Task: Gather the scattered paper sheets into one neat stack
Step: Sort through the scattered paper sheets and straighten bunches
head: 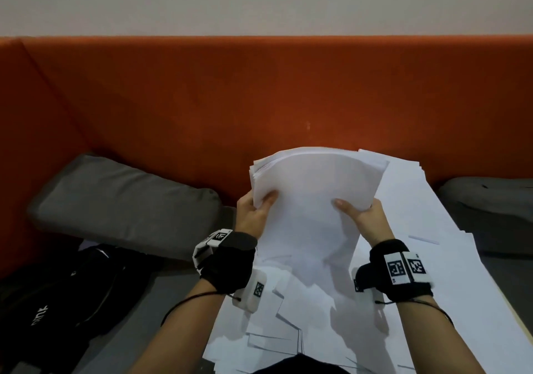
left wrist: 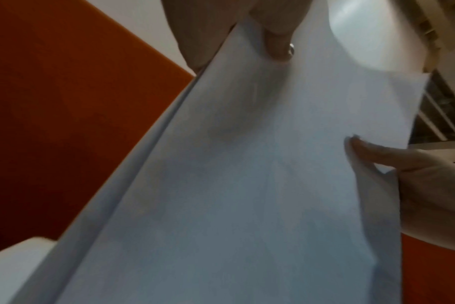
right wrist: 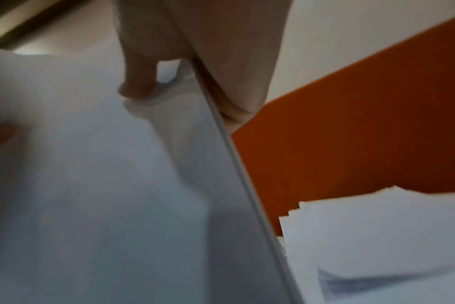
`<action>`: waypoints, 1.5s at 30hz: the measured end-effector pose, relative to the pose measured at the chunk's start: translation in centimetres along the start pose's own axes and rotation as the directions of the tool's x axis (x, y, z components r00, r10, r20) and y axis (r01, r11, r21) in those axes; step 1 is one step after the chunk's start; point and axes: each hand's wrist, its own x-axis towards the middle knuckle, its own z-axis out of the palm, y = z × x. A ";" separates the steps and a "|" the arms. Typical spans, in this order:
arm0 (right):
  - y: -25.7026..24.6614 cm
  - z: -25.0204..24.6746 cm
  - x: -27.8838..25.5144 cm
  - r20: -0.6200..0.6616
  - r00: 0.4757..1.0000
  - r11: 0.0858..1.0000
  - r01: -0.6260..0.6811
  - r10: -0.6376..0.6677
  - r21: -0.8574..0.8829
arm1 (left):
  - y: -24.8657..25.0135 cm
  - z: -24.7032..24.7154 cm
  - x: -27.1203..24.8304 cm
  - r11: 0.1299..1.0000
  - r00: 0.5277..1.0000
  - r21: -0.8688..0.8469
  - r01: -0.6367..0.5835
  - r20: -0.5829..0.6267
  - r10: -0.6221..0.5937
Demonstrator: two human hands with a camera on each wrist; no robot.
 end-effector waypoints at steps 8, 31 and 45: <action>-1.8 0.6 0.5 -0.053 0.993 0.992 0.111 -0.107 0.063 | 3.3 0.9 0.7 0.994 0.998 -0.094 -0.053 -0.020 0.051; 12.2 -1.6 0.6 -0.073 0.849 0.679 -0.468 0.524 -0.565 | -10.7 -4.0 -1.4 0.437 0.861 0.874 0.214 0.042 -0.506; 12.3 -2.3 0.8 -0.102 0.827 0.588 -0.474 0.552 -0.656 | -11.6 -1.9 -1.7 0.585 0.844 0.769 0.258 0.117 -0.524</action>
